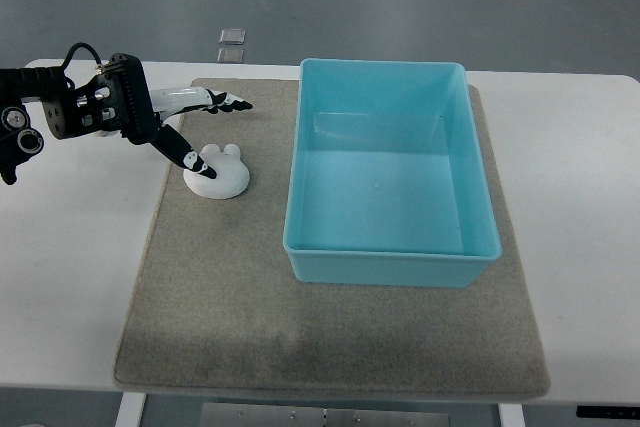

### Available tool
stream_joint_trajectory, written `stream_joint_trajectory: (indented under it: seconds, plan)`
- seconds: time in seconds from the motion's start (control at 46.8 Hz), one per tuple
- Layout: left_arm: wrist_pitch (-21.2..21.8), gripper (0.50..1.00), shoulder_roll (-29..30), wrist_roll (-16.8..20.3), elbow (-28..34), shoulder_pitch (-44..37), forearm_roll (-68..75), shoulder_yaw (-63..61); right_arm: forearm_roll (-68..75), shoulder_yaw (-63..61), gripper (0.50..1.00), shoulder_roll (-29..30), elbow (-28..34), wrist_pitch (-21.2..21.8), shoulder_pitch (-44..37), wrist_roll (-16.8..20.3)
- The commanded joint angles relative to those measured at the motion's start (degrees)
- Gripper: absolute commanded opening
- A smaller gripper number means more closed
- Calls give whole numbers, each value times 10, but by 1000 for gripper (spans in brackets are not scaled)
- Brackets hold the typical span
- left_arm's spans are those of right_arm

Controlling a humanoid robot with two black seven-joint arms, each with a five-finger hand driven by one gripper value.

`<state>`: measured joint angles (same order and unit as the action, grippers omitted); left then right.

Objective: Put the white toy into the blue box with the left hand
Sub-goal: 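Close the left hand fingers around the white rabbit toy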

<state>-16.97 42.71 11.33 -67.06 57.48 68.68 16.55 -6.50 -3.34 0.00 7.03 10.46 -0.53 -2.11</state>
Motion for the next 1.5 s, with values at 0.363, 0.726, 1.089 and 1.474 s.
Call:
stream_joint_trajectory:
  seconds: [0.363, 0.726, 1.089, 1.474]
  plan:
    - [-35, 992, 12, 1, -32, 16, 18, 1, 0, 0, 936, 0, 0, 0, 0, 0]
    - [-36, 992, 10, 5, -32, 11, 95, -1, 0, 0, 936, 0, 0, 0, 0, 0]
    - [-27, 992, 6, 5, -27, 10, 137, -1, 0, 0, 936, 0, 0, 0, 0, 0]
    - [-9, 969, 4, 6, -27, 8, 168, -2, 0, 0, 936, 0, 0, 0, 0, 0]
